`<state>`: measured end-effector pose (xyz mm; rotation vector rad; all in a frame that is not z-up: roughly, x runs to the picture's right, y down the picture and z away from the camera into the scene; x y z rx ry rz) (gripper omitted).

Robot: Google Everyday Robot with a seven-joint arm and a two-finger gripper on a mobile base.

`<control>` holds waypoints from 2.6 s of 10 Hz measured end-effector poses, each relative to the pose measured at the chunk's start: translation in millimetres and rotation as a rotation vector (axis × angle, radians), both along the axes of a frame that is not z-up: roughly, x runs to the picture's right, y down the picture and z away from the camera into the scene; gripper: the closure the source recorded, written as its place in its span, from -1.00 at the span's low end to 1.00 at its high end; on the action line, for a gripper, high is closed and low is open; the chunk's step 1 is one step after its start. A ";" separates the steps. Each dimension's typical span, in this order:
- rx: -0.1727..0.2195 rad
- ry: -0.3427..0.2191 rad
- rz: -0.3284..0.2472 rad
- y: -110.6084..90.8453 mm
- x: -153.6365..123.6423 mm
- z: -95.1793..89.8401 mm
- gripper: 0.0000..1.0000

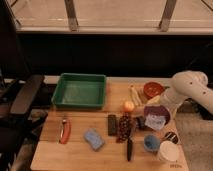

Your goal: Stack cups into tray

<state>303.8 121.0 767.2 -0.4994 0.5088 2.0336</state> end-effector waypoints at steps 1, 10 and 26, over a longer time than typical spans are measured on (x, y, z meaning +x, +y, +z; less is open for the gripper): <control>0.000 0.000 -0.001 0.3 -0.2 0.1 -0.60; -0.037 0.015 0.094 49.4 81.9 -76.5 -0.60; -0.186 0.106 0.102 142.9 117.1 -73.1 -0.60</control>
